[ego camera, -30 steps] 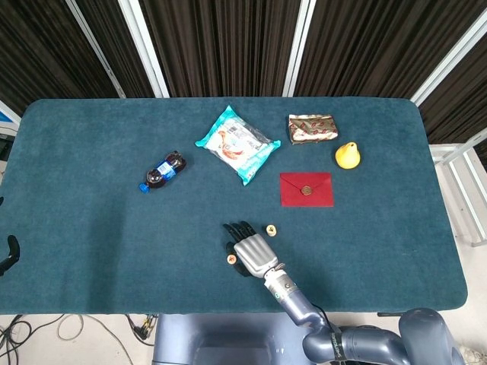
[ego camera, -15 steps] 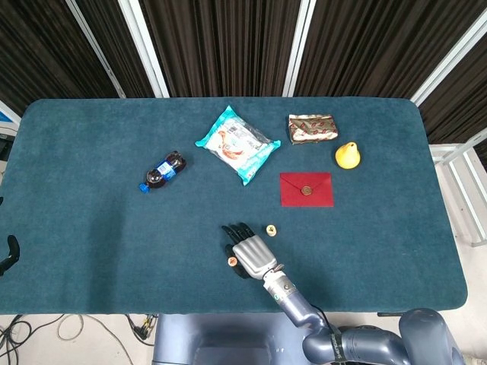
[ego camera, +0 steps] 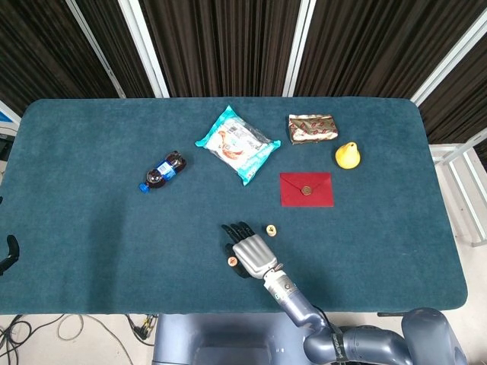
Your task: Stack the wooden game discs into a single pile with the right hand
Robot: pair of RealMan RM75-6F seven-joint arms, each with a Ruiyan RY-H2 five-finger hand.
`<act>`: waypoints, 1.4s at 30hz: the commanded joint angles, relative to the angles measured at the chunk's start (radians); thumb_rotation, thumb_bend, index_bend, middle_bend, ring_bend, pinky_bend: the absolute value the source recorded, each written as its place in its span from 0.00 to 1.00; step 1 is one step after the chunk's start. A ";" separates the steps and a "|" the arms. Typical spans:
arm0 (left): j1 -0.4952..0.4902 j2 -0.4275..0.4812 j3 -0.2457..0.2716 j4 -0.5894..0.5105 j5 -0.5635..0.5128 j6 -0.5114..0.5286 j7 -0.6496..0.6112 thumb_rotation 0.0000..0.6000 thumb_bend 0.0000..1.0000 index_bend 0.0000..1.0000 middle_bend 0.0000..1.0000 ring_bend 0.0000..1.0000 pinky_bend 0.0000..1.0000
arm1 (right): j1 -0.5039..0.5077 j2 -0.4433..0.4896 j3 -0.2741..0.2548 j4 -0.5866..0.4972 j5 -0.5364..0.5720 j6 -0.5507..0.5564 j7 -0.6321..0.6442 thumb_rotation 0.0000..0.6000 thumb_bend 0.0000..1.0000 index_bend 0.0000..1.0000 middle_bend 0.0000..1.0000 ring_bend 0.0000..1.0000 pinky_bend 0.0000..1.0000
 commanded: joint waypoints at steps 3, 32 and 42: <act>0.000 0.000 0.000 0.000 0.001 0.001 -0.001 1.00 0.58 0.09 0.00 0.00 0.00 | 0.000 0.033 0.019 -0.044 0.003 0.008 0.004 1.00 0.44 0.52 0.00 0.00 0.00; 0.001 -0.004 0.000 0.000 0.005 0.005 0.001 1.00 0.58 0.09 0.00 0.00 0.00 | -0.002 0.252 0.091 -0.145 0.207 0.031 -0.079 1.00 0.44 0.53 0.00 0.00 0.00; 0.001 -0.005 -0.002 0.002 0.005 0.009 -0.003 1.00 0.58 0.09 0.00 0.00 0.00 | 0.001 0.248 0.069 -0.136 0.217 0.040 -0.081 1.00 0.44 0.53 0.00 0.00 0.00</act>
